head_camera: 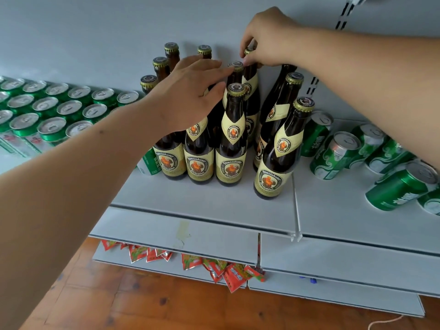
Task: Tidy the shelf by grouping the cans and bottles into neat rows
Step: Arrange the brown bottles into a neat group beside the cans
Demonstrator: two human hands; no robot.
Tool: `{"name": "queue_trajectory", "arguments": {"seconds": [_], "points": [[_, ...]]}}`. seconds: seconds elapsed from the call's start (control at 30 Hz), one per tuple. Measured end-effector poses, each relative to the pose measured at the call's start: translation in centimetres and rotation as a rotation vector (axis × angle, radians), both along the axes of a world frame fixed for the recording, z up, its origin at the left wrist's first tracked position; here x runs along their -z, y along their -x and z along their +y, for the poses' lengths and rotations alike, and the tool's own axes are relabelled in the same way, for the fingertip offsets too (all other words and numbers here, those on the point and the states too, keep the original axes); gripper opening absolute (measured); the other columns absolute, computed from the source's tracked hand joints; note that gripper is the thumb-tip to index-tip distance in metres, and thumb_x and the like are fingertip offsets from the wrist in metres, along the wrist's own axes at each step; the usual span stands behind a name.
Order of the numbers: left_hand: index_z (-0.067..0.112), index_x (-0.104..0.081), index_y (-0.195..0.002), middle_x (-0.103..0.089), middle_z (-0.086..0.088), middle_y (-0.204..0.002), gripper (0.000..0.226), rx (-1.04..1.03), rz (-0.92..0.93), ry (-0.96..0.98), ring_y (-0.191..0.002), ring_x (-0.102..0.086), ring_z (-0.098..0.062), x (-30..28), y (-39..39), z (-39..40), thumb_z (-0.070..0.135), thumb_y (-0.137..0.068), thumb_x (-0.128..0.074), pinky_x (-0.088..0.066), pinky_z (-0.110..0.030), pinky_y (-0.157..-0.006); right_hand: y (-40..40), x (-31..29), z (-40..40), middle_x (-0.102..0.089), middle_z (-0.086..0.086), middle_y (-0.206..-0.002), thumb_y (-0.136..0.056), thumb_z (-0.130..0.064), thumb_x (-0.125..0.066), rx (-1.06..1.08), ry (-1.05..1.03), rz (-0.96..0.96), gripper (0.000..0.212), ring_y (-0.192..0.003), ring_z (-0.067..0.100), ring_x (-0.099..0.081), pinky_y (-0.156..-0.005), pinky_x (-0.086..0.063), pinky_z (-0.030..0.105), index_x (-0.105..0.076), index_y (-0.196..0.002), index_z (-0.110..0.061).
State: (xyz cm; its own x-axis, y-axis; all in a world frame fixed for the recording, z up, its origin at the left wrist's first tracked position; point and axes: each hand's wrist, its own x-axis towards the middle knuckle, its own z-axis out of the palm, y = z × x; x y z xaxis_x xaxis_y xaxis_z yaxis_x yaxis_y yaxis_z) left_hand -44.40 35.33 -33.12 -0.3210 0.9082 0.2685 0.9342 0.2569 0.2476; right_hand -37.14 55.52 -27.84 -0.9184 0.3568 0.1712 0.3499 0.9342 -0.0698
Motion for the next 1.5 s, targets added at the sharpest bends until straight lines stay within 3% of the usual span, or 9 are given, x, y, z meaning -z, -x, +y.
{"name": "queue_trajectory", "arguments": {"seconds": [0.2,0.37,0.57,0.9,1.03,1.17,1.3,1.37,1.5], "points": [[0.04,-0.037,-0.149,-0.049,0.012,-0.143,0.045,-0.031,-0.022,0.046,-0.146,-0.021,-0.019,-1.1,-0.4,-0.2,0.033,-0.105,-0.032,-0.02,-0.043,-0.115,-0.3,-0.5,0.3,-0.066,0.012,-0.114,-0.087,-0.024,-0.071,-0.059,-0.024,0.057,0.025,-0.107,0.028,-0.059,-0.081,-0.042,0.03,-0.072,-0.108,-0.009],[0.031,-0.06,-0.131,-0.066,0.012,-0.122,0.049,-0.181,-0.018,0.058,-0.127,-0.05,-0.017,-4.2,-0.5,2.9,0.061,-0.094,-0.047,-0.024,-0.044,-0.107,-0.5,-0.7,0.2,-0.065,0.01,-0.111,-0.087,-0.026,-0.071,-0.077,-0.039,0.096,0.024,-0.104,0.027,-0.06,-0.078,-0.042,0.029,-0.072,-0.106,-0.01],[0.022,-0.073,-0.112,-0.071,0.003,-0.108,0.047,-0.194,-0.076,0.107,-0.106,-0.062,-0.018,-5.0,-0.9,5.9,0.055,-0.079,-0.073,-0.051,-0.039,-0.091,-1.0,0.3,0.7,-0.065,0.008,-0.115,-0.086,-0.027,-0.073,-0.065,0.018,0.138,0.023,-0.105,0.025,-0.06,-0.084,-0.046,0.03,-0.074,-0.103,-0.011],[0.029,-0.071,-0.118,-0.07,0.003,-0.111,0.041,-0.194,-0.097,0.085,-0.109,-0.059,-0.018,-4.9,-0.9,5.5,0.05,-0.083,-0.071,-0.046,-0.034,-0.087,0.9,-0.1,-0.2,-0.055,-0.003,-0.092,-0.089,-0.019,-0.065,-0.113,0.028,-0.001,0.02,-0.087,0.02,-0.06,-0.061,-0.04,0.023,-0.071,-0.108,-0.017],[0.024,-0.065,-0.127,-0.067,0.006,-0.122,0.05,-0.17,-0.073,0.126,-0.119,-0.056,-0.017,-5.7,-1.5,4.7,0.054,-0.086,-0.065,-0.04,-0.03,-0.091,-0.5,-1.7,0.1,-0.059,-0.003,-0.105,-0.09,-0.032,-0.069,-0.074,0.182,-0.042,0.04,-0.079,0.018,-0.068,-0.076,-0.056,0.031,-0.059,-0.126,-0.017],[0.023,-0.067,-0.12,-0.068,0.009,-0.118,0.033,-0.208,-0.046,-0.332,-0.11,-0.061,-0.007,-6.7,-4.4,2.2,0.039,-0.095,-0.056,-0.041,-0.017,-0.094,-4.9,-2.8,0.7,-0.059,0.004,-0.109,-0.099,-0.034,-0.051,0.064,0.219,0.106,0.033,-0.086,0.016,-0.051,-0.06,-0.035,0.02,-0.055,-0.126,-0.014],[0.017,-0.071,-0.1,-0.068,0.009,-0.087,0.016,-0.163,-0.258,-0.644,-0.073,-0.063,-0.001,-3.5,-10.9,-0.3,0.022,-0.09,-0.06,-0.048,-0.011,-0.071,-11.6,-2.3,-1.3,-0.064,-0.002,-0.092,-0.095,-0.05,-0.052,0.143,0.207,0.303,0.038,-0.077,0.011,-0.055,-0.072,-0.044,0.027,-0.066,-0.105,-0.015],[0.017,-0.071,-0.099,-0.069,0.008,-0.088,0.012,-0.201,-0.388,-0.572,-0.074,-0.064,-0.001,0.0,-13.7,-0.9,0.019,-0.089,-0.065,-0.049,-0.01,-0.069,-14.1,-1.1,-3.5,-0.066,-0.004,-0.084,-0.089,-0.058,-0.058,0.109,0.195,0.369,0.042,-0.069,0.005,-0.056,-0.069,-0.048,0.023,-0.068,-0.095,-0.017],[0.019,-0.064,-0.096,-0.066,0.002,-0.09,0.02,-0.311,-0.485,-0.238,-0.083,-0.066,-0.017,7.4,-16.6,-0.5,0.036,-0.087,-0.07,-0.054,-0.036,-0.07,-15.8,2.2,-6.2,-0.066,-0.001,-0.081,-0.079,-0.061,-0.066,0.189,0.185,0.143,0.046,-0.074,0.017,-0.062,-0.067,-0.052,0.033,-0.066,-0.092,-0.017]]}}
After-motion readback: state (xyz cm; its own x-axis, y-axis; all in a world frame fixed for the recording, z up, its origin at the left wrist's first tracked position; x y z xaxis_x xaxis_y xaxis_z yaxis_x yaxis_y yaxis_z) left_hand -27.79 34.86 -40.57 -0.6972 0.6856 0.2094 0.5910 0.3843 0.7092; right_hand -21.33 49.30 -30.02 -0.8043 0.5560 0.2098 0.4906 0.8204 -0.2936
